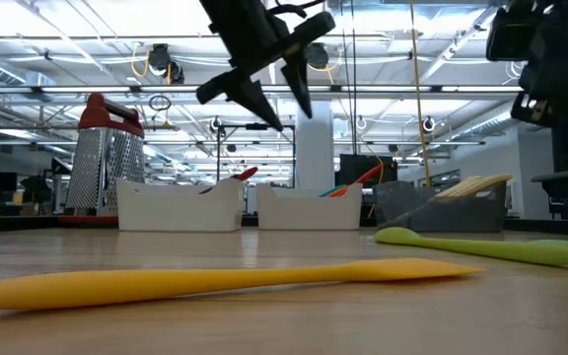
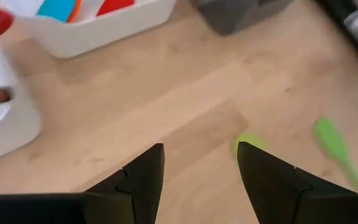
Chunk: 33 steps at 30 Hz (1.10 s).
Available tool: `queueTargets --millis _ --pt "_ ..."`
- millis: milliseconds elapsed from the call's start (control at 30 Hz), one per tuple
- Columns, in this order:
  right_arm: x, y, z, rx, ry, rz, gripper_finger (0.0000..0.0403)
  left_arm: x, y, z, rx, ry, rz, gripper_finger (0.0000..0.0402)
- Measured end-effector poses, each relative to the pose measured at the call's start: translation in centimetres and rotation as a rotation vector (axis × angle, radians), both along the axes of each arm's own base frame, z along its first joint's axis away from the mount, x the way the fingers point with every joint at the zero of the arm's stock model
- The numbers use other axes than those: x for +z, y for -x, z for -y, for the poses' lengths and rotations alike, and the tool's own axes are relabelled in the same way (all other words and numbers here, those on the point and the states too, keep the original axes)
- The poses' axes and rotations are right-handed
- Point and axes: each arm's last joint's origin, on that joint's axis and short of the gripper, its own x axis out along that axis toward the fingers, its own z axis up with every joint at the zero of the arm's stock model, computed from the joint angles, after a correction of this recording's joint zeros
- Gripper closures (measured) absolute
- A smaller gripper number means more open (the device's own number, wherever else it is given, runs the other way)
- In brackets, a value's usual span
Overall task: Pick & Place Kitchen Items
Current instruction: Put the green spatula into the right white bin
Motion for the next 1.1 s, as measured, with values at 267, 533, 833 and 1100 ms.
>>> queueTargets --millis 267,533,833,1100 --pt "-1.4 -1.3 -2.1 0.061 -0.036 -0.168 0.0383 -0.3 0.6 1.0 -0.086 -0.044 -0.095 0.0192" --pt "-2.3 -2.0 -2.8 0.063 0.005 -0.240 0.0340 -0.3 0.6 1.5 -0.120 -0.058 -0.103 0.0192" --pt "-4.4 -1.9 -2.6 -0.026 0.029 -0.331 0.0216 -0.3 0.7 2.7 -0.123 -0.059 -0.086 0.0192" --pt "-7.6 -1.5 -2.5 -0.299 -0.164 -0.476 0.0164 -0.3 0.7 2.8 -0.087 -0.081 -0.070 0.0192"
